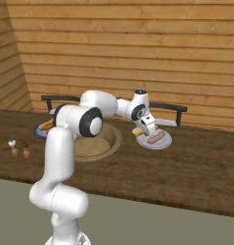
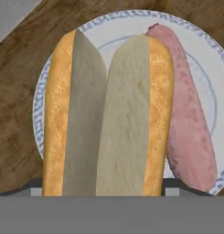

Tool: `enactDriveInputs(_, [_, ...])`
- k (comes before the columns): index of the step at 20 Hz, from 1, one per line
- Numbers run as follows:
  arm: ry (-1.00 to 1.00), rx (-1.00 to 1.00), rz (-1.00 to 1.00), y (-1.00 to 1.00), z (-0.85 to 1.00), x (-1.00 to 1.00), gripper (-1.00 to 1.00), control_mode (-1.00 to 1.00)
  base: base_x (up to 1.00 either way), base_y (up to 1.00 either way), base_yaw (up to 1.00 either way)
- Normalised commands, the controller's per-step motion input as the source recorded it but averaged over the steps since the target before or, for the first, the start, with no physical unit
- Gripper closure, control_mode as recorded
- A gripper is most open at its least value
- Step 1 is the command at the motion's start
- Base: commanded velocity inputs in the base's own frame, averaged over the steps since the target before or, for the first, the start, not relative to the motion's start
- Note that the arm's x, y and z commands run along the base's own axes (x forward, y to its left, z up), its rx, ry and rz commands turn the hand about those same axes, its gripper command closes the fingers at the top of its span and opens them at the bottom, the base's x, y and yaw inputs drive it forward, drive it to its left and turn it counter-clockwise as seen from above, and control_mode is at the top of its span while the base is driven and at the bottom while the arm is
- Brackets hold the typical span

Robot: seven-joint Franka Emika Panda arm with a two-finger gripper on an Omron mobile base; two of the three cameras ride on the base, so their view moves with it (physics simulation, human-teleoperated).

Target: Place one bun and one sausage from the bowl on each plate.

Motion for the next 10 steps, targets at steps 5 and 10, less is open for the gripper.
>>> enactDriveInputs(5, [-0.01, -0.01, 0.03, -0.11, -0.17, 0.25, -1.0, -1.0, 0.0, 0.0, 0.0])
enactDriveInputs(10, [0.0, 0.0, 0.02, -0.25, 0.0, 0.0, -1.0, -1.0, 0.0, 0.0, 0.0])
